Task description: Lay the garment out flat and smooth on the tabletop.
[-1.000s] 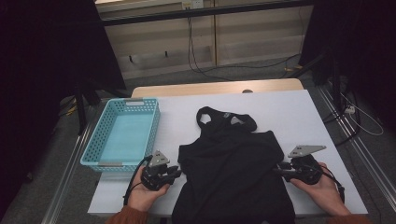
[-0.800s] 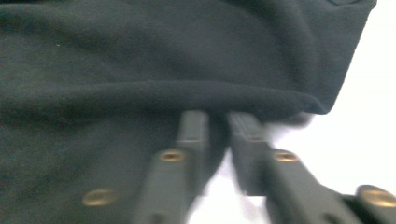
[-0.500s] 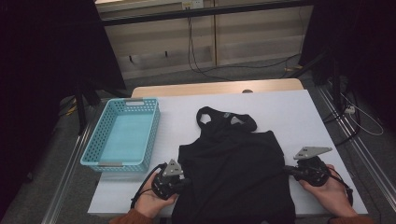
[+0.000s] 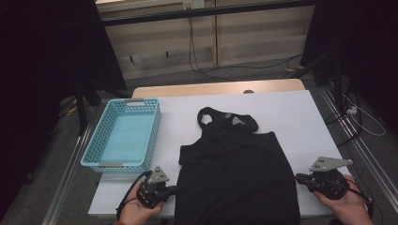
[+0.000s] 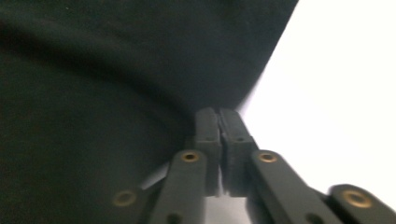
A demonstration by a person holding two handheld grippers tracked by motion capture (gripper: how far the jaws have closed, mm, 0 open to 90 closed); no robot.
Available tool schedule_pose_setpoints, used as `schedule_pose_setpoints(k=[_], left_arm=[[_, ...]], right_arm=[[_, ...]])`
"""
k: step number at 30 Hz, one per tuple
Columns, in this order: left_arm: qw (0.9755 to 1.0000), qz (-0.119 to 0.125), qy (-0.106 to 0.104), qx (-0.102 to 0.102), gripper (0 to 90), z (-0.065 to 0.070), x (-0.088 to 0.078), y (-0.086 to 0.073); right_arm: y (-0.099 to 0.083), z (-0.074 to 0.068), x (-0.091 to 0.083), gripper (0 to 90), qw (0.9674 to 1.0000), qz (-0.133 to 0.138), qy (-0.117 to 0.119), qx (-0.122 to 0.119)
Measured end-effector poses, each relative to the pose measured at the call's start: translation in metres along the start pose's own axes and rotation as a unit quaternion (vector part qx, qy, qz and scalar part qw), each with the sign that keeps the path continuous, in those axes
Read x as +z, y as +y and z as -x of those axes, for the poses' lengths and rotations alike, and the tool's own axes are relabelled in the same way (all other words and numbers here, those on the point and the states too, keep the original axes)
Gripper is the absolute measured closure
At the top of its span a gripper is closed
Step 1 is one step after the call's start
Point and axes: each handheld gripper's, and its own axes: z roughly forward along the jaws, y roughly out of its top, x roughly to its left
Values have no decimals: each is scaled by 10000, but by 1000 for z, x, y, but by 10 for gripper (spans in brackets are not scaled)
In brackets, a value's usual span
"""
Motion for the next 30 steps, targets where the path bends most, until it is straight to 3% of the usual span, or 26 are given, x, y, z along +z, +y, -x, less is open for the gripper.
schedule_pose_setpoints(k=[3,5,9,11,18,21,25,30], left_arm=[[10000,46,2,22,900,1,-4,-2],[9997,227,-76,28,896,0,-6,-1],[9987,486,-6,174,742,3,-5,7],[9984,503,-40,257,699,6,-2,12],[9980,509,-46,379,432,9,17,34],[9976,560,-166,383,398,10,27,43],[9970,605,-235,430,316,12,37,57],[9973,547,-211,443,240,20,48,65]], right_arm=[[2,-2,0,721,9999,121,39,-109],[4,-4,-1,664,9996,252,85,-138],[12,-7,4,570,9986,398,271,-199],[17,-10,8,534,9983,416,340,-221],[36,-20,24,475,9966,526,550,-317],[46,-30,33,463,9960,592,495,-455],[58,-46,44,464,9926,715,804,-569],[69,-65,65,465,9902,518,1101,-691]])
